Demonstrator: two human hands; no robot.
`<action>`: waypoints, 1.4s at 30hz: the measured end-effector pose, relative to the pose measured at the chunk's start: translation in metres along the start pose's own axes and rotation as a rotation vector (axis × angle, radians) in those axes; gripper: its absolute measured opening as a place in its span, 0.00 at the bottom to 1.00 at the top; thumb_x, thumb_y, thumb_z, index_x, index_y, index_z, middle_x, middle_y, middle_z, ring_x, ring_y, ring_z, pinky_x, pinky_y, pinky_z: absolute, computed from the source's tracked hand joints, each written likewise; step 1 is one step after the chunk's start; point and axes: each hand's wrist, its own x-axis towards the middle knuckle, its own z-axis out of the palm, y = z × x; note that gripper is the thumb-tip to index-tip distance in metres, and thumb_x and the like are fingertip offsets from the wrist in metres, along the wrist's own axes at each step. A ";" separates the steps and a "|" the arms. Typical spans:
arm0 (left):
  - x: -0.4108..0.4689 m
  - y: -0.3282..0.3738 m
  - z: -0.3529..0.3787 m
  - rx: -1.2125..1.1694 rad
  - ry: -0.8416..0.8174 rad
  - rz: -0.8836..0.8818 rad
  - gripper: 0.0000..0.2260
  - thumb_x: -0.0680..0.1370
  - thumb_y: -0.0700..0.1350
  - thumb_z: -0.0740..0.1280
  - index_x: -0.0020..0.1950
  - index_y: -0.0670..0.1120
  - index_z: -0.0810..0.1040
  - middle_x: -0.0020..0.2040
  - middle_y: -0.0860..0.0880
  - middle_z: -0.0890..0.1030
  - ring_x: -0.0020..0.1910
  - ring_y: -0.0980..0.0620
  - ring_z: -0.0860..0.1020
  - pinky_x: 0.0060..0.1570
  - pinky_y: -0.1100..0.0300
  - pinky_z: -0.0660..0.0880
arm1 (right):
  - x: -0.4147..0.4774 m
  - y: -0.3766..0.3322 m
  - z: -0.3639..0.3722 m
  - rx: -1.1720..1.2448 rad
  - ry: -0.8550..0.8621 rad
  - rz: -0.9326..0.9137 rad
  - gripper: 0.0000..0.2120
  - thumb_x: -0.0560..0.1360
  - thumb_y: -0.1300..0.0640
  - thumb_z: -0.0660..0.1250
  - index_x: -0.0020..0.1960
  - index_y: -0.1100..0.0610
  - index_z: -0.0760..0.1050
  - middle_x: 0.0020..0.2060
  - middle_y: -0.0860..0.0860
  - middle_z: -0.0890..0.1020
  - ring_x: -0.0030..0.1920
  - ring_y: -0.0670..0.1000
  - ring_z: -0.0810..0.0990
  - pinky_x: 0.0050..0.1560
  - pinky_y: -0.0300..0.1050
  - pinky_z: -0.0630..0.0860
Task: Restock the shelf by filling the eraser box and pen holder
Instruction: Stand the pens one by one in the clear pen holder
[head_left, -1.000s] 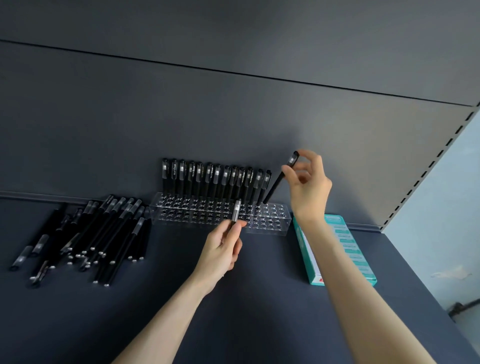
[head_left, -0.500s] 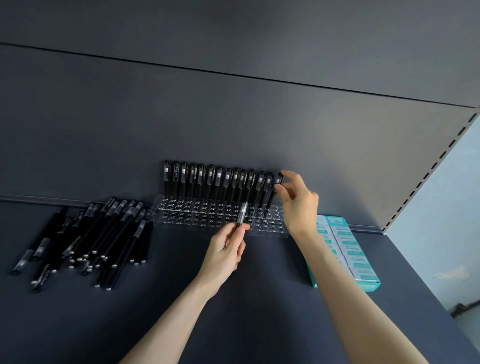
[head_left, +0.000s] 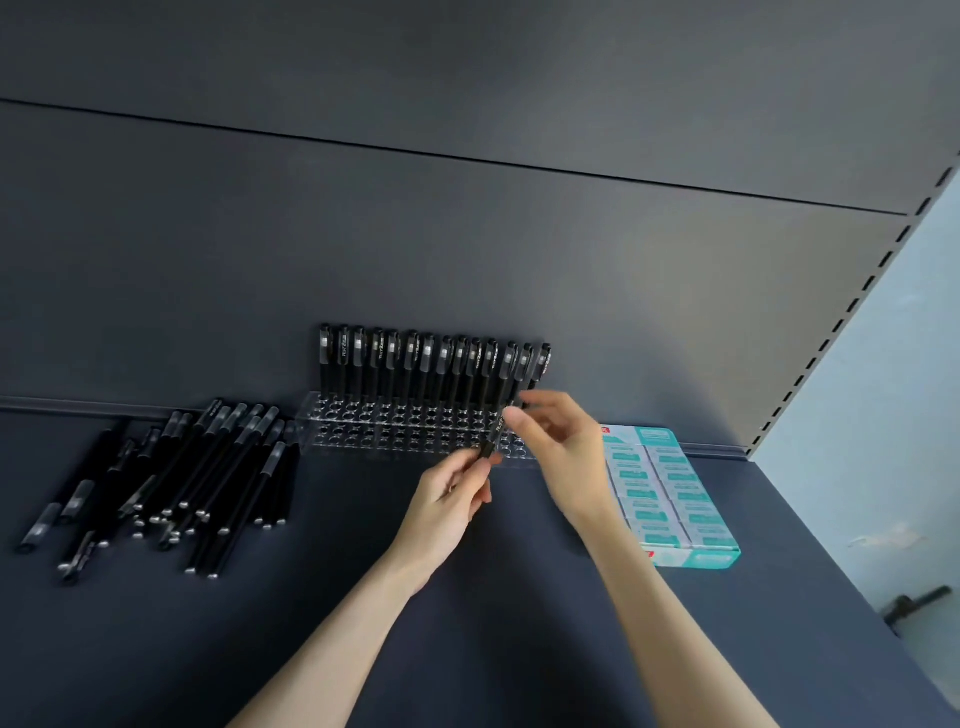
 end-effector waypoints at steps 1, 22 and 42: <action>-0.001 -0.001 0.000 0.007 -0.008 0.003 0.09 0.82 0.40 0.59 0.50 0.44 0.79 0.33 0.49 0.70 0.29 0.60 0.67 0.29 0.71 0.64 | -0.003 0.000 0.000 0.035 -0.022 0.016 0.07 0.72 0.59 0.72 0.50 0.54 0.78 0.39 0.51 0.83 0.40 0.46 0.81 0.45 0.37 0.76; 0.052 -0.022 -0.023 1.242 0.347 0.568 0.20 0.75 0.56 0.57 0.54 0.47 0.82 0.50 0.49 0.80 0.50 0.45 0.79 0.60 0.41 0.70 | 0.041 -0.027 -0.035 -0.202 0.355 -0.310 0.10 0.76 0.63 0.66 0.55 0.53 0.75 0.40 0.49 0.82 0.41 0.50 0.82 0.49 0.40 0.76; 0.062 -0.035 -0.022 1.243 0.485 0.674 0.06 0.72 0.44 0.74 0.47 0.48 0.81 0.44 0.51 0.78 0.41 0.46 0.76 0.52 0.54 0.62 | 0.056 0.000 -0.028 -0.399 0.196 -0.236 0.12 0.76 0.63 0.65 0.59 0.57 0.74 0.41 0.51 0.82 0.42 0.55 0.81 0.52 0.52 0.76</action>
